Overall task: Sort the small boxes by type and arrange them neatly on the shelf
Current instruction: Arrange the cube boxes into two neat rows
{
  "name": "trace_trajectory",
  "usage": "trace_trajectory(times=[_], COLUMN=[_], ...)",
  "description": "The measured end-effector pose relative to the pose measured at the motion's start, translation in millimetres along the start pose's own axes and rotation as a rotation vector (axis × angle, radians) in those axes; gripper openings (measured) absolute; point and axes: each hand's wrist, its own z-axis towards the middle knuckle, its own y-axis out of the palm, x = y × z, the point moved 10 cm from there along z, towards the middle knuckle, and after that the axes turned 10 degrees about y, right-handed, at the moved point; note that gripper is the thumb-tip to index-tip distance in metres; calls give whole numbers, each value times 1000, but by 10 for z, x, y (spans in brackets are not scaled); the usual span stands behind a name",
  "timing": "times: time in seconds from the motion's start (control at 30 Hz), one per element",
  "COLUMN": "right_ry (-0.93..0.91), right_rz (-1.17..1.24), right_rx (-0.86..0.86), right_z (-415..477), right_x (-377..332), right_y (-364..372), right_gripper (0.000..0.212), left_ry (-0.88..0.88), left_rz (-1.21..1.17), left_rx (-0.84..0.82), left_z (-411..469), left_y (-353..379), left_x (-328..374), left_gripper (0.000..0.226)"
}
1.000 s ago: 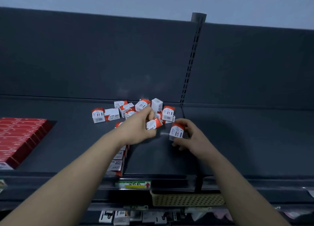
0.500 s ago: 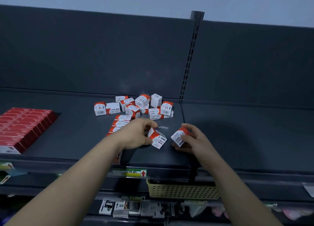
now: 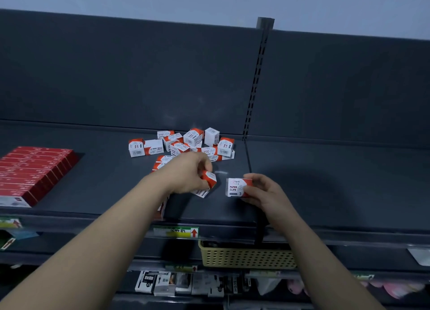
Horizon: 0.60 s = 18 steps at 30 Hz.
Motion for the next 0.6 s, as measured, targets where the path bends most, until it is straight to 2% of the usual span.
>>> trace_trajectory(times=[0.07, 0.17, 0.23, 0.3, 0.37, 0.47, 0.6], right_ry=[-13, -28, -41, -49, -63, -86, -97], right_rz=[-43, -148, -223, -282, -342, -479, -616], right_rx=[15, 19, -11, -81, -148, -146, -103], right_z=[-13, -48, -72, -115, -152, -131, -36], right_x=[-12, -41, -60, -71, -62, -22, -27], right_y=[-9, -28, -27, 42, 173, 341, 500], right_gripper=[22, 22, 23, 25, 27, 34, 73], left_ry=[13, 21, 8, -8, 6, 40, 85], left_rz=[54, 97, 24, -47, -80, -6, 29], left_rx=[-65, -155, -184, -162, -105, -102, -127], left_z=[21, 35, -1, -45, -72, -111, -139], left_y=[122, 275, 296, 213, 78, 7, 55], left_x=[21, 3, -32, -83, -120, -116, -111], left_gripper=[27, 51, 62, 57, 39, 23, 22])
